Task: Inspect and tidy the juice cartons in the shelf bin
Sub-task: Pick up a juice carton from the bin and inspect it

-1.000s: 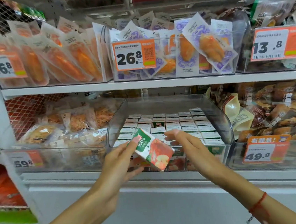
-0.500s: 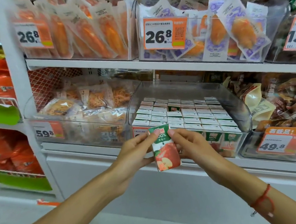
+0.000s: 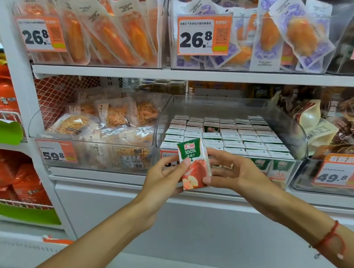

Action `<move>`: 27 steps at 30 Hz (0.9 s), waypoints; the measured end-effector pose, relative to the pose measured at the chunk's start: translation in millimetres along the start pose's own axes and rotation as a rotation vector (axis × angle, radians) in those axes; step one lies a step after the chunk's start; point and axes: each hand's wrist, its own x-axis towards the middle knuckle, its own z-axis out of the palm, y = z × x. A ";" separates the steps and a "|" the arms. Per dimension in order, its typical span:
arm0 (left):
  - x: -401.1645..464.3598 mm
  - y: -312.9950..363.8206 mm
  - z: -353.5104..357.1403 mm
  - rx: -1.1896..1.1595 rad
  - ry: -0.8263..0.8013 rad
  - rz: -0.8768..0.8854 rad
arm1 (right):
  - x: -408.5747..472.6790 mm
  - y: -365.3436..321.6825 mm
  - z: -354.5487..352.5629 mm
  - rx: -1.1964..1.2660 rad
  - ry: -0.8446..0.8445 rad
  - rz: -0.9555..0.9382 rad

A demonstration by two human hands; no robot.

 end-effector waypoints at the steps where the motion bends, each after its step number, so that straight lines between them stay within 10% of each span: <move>1: 0.6 -0.5 0.1 -0.009 -0.007 0.001 | 0.0 0.3 0.6 -0.026 0.027 -0.006; 9: 2.5 -6.1 1.4 0.065 0.002 -0.009 | -2.5 7.2 8.1 -0.401 0.072 -0.201; 21: 5.7 -5.4 3.4 0.125 -0.134 -0.049 | 6.9 7.9 -6.7 -0.068 0.087 0.047; 27: 6.5 -0.3 0.8 0.008 -0.086 -0.034 | 3.3 5.2 -6.5 -0.041 -0.225 0.213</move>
